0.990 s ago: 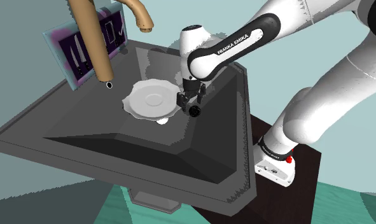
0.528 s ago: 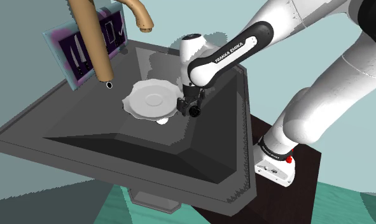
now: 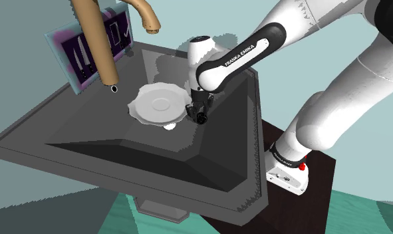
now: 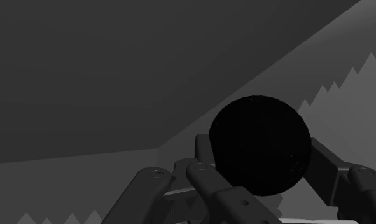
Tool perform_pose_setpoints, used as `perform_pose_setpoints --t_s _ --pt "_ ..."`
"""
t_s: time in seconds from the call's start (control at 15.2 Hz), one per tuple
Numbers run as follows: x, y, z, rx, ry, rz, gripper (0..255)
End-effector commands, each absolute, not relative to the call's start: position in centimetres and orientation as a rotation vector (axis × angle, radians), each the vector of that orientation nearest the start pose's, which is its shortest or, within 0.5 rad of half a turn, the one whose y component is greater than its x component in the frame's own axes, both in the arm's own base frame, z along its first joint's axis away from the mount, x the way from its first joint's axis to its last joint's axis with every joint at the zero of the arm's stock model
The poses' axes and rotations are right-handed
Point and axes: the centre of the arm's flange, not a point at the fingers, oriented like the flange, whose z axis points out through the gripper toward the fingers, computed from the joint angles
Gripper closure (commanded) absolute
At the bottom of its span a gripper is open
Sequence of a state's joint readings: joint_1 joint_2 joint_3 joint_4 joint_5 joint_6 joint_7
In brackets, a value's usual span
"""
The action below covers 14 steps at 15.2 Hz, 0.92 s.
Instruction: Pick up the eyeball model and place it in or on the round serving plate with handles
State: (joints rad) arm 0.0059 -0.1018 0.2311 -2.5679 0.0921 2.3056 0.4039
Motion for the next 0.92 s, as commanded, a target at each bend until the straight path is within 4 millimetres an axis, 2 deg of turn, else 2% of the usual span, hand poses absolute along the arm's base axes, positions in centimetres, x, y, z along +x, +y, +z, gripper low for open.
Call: perform_pose_setpoints --t_s 0.0,0.4,0.86 --pt "41.3 9.7 28.7 -3.120 0.382 0.258 255" --pt "41.4 9.7 28.7 -3.120 0.382 0.258 255" --pt "41.4 9.7 32.4 -3.120 0.382 0.258 255"
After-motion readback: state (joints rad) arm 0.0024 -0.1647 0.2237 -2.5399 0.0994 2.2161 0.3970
